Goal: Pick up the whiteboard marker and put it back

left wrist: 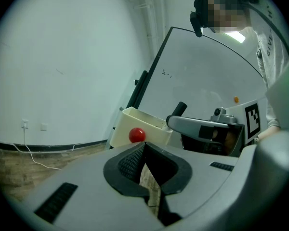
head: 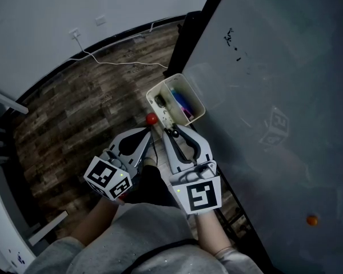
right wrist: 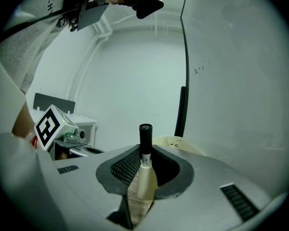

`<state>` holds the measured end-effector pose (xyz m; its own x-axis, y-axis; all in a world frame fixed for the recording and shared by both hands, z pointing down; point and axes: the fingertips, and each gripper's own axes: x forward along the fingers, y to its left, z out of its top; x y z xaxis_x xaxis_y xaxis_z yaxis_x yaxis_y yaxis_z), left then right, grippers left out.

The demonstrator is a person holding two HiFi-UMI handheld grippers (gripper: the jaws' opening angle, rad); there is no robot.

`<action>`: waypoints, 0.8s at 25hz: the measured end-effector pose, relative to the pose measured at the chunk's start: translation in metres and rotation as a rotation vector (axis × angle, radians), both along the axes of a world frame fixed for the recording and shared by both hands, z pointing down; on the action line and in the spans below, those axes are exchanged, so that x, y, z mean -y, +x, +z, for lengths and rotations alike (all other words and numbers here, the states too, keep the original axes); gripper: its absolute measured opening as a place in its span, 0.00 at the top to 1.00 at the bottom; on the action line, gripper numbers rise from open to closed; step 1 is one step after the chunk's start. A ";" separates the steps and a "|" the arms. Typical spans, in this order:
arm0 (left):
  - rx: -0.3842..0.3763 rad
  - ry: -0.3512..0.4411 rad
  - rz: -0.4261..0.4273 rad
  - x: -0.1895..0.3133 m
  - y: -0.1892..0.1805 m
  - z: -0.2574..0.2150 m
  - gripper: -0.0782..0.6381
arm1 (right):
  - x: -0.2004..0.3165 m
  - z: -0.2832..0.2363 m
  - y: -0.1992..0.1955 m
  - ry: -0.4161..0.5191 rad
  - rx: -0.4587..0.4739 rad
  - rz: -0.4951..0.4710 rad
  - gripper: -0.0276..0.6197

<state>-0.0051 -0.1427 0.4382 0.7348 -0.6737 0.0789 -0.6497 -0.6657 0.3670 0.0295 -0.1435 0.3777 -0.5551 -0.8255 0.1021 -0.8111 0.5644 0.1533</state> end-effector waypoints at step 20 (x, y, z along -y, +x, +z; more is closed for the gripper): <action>0.001 -0.003 0.009 0.000 0.003 0.002 0.88 | -0.004 0.002 0.004 0.004 0.008 0.002 0.82</action>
